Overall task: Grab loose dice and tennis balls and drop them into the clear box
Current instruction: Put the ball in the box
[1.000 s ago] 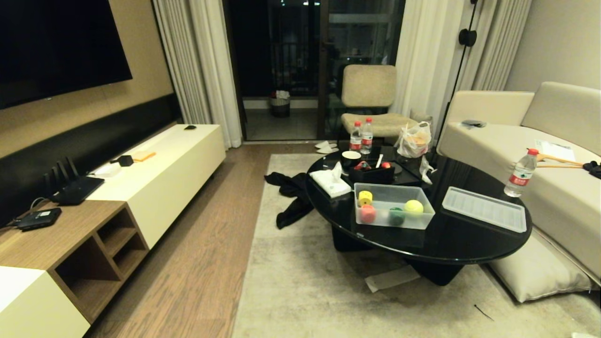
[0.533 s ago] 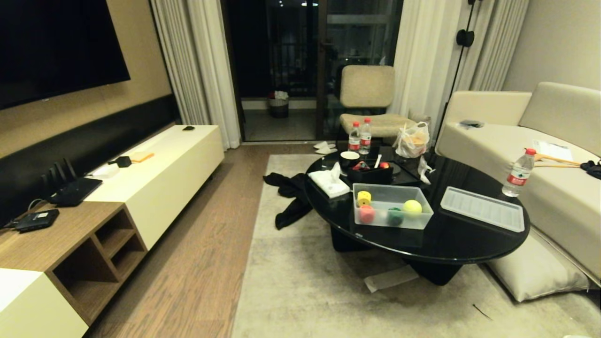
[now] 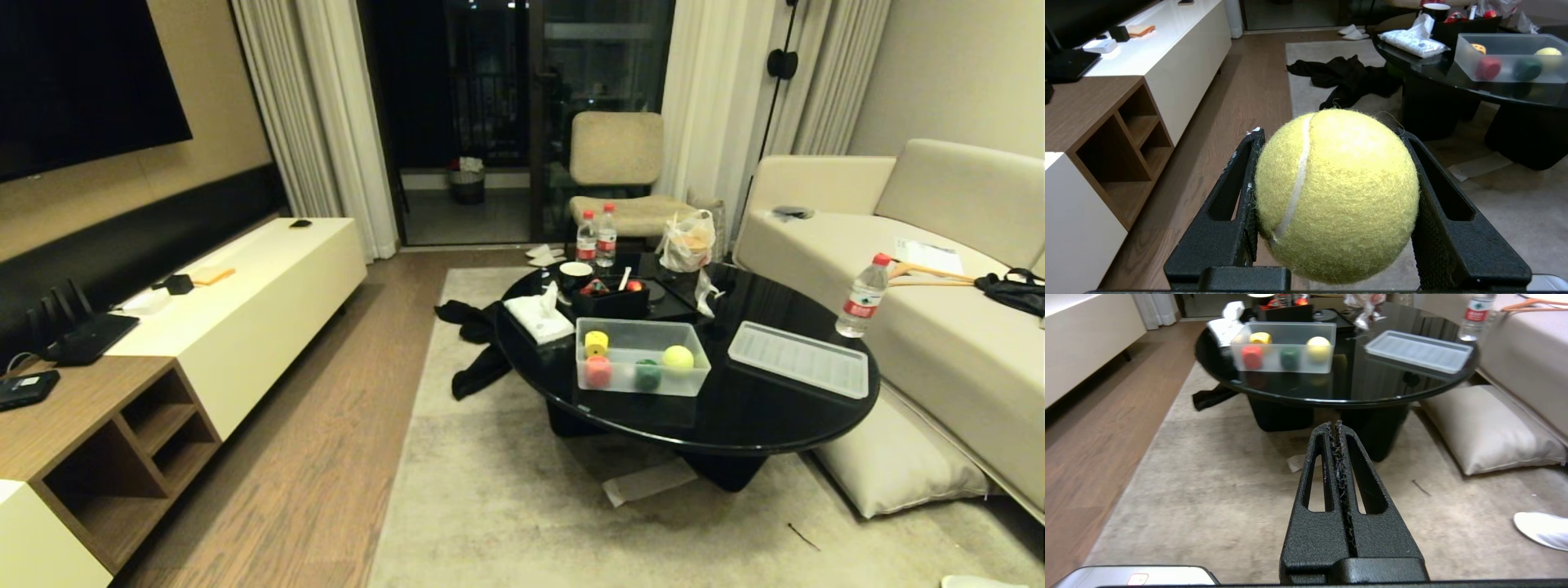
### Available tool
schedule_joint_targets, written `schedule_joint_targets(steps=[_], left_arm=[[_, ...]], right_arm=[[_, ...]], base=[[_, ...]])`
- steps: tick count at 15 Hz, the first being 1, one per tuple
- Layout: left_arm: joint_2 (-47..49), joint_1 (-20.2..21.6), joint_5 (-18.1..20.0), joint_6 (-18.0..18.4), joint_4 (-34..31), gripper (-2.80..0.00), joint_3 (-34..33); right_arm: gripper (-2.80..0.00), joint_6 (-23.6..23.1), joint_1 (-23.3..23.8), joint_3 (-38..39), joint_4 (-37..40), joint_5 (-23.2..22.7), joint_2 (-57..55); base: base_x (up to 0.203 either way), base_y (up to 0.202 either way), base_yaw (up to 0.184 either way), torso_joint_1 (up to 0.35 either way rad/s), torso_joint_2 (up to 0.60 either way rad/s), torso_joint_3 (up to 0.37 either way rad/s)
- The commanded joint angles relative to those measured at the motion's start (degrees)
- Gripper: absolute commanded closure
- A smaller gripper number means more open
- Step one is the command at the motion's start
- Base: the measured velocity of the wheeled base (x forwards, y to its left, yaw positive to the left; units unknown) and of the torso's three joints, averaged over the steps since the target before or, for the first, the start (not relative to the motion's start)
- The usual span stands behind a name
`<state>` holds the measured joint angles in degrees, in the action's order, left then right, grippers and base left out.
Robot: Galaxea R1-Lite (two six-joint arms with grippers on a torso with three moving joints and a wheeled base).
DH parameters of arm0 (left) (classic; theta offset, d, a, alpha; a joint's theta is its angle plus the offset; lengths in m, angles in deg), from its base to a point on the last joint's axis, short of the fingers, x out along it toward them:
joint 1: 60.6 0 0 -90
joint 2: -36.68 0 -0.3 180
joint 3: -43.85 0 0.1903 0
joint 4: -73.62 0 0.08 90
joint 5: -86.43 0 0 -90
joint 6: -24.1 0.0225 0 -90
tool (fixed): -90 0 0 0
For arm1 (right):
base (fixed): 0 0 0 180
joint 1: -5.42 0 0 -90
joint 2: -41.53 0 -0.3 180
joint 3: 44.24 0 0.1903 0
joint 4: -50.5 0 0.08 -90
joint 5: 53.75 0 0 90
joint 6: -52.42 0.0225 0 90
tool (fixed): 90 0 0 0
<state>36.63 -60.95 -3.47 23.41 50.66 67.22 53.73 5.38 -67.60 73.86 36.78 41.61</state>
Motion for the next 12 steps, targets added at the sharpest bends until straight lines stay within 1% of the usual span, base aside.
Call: schedule_joint_targets(steps=[1, 10, 12], left_arm=[[0.0, 0.0, 0.0, 0.0, 0.0, 0.0, -0.1], [0.0, 0.0, 0.0, 0.0, 0.0, 0.0, -0.1], [0.0, 0.0, 0.0, 0.0, 0.0, 0.0, -0.1]], right_arm=[[0.0, 0.0, 0.0, 0.1, 0.0, 0.0, -0.1], [0.0, 0.0, 0.0, 0.1, 0.0, 0.0, -0.1], [0.0, 0.0, 0.0, 0.1, 0.0, 0.0, -0.1]], base=[[0.0, -0.19, 0.009, 0.002, 0.0, 0.003], [0.0, -0.171, -0.004, 0.004, 0.0, 0.003], [0.0, -0.084, 0.0, 0.002, 0.0, -0.001]])
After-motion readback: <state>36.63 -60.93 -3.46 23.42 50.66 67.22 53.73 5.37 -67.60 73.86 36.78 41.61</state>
